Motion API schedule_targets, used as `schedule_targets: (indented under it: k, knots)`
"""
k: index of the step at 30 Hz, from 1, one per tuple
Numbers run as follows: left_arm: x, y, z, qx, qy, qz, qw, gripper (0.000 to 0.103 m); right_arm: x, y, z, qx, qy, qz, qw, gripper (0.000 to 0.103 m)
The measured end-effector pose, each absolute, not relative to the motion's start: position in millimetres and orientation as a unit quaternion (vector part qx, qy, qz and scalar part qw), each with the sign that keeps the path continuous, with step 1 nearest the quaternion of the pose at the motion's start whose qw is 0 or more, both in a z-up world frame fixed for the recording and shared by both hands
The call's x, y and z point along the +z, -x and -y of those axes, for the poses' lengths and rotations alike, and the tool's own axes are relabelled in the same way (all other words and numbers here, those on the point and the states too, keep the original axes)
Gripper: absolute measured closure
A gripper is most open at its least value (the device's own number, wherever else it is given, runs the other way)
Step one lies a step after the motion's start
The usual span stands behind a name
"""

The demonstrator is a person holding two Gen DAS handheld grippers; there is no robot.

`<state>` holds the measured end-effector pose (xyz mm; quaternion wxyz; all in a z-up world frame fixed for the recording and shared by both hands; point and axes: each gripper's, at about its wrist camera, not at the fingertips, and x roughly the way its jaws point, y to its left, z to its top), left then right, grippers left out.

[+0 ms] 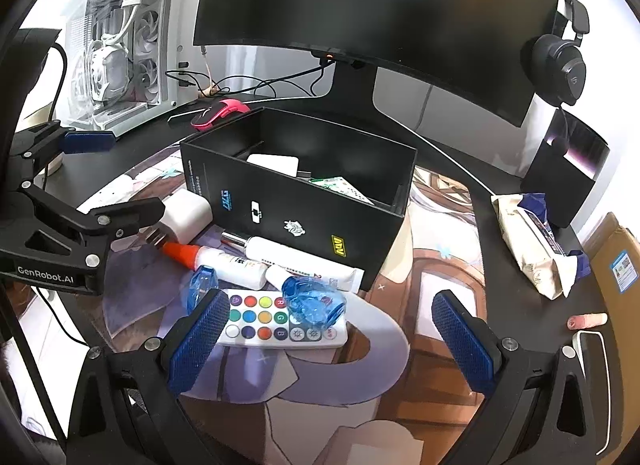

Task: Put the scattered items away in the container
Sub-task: 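Pull both grippers back out of the black box toward the remaining items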

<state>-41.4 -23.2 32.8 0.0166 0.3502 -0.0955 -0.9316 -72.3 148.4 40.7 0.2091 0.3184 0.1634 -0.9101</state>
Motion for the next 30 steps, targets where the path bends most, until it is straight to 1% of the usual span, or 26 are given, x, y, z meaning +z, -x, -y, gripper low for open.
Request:
schedule_targets:
  k: [15,22,30]
  knots:
    - [27,31,37,-0.928,-0.361,0.089,0.025,0.000,30,60,-148,-0.902,-0.325,-0.160,0.234,0.000]
    - [26,29,42,-0.928,-0.361,0.093,0.025,0.000,23,69,-157,-0.902,-0.338,-0.157,0.219,0.000]
    - [25,33,56,-0.927,-0.366,0.075,0.034,0.000,22,87,-169,-0.904,-0.345,-0.142,0.207,0.000]
